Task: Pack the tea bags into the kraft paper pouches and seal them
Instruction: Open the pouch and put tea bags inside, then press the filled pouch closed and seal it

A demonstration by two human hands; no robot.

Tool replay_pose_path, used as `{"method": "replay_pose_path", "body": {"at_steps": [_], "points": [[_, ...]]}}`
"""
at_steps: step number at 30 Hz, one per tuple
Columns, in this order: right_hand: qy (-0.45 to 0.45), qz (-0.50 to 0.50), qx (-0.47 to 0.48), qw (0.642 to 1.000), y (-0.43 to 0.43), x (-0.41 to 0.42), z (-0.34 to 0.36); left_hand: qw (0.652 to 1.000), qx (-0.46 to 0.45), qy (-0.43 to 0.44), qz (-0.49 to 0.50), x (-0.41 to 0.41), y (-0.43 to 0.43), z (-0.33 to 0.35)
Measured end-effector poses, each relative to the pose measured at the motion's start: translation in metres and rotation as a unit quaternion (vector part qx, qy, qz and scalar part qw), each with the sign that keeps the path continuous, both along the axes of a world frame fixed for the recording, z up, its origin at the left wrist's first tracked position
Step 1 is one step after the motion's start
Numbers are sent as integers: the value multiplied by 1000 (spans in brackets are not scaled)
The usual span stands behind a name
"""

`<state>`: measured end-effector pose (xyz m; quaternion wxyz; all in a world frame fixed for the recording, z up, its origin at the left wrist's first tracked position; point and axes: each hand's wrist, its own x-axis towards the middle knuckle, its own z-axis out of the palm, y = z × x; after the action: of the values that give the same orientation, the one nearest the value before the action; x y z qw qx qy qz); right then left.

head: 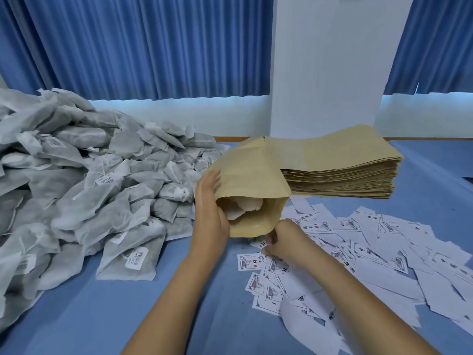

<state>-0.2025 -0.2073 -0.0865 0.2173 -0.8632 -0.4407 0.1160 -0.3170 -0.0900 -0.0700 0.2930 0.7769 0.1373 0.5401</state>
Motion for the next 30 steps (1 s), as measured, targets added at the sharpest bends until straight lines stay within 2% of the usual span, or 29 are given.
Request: {"method": "replay_pose_path", "body": {"at_steps": [2, 5, 8, 10, 11, 13, 17, 20, 22, 24, 26, 28, 30], "points": [[17, -8, 5, 1000, 0, -4, -2, 999, -6, -4, -41, 0, -1, -1], [-94, 3, 16, 995, -1, -7, -2, 999, -31, -21, -38, -1, 0, -2], [-128, 10, 10, 992, -2, -5, 0, 990, -88, -25, 109, -2, 2, -6], [-155, 13, 9, 988, -2, -6, 0, 973, -88, 24, 214, -4, 3, -8], [-169, 15, 18, 985, -2, -7, 0, 967, -95, 50, 231, -5, 3, -9], [-200, 9, 47, 979, -2, -11, -1, 965, -154, 60, 203, -6, 1, -7], [-247, -2, 130, 960, -2, -6, 5, 953, -288, -14, 92, -5, -4, -1], [-264, -12, 167, 950, -7, 1, 13, 946, -311, -77, 51, -6, -5, 3], [-238, 30, 232, 942, -14, 4, 20, 948, -300, -97, 39, -7, -7, 4], [-214, 117, 304, 921, -20, 0, 30, 954, -279, -100, 38, -8, -9, 5], [-198, 175, 399, 878, -25, -7, 39, 957, -272, -101, 29, -7, -10, 3], [-190, 191, 487, 831, -27, -14, 47, 956, -275, -98, 22, -6, -10, 2], [-246, 185, 515, 800, -27, -18, 51, 961, -258, -86, 42, -4, -9, 0]]}}
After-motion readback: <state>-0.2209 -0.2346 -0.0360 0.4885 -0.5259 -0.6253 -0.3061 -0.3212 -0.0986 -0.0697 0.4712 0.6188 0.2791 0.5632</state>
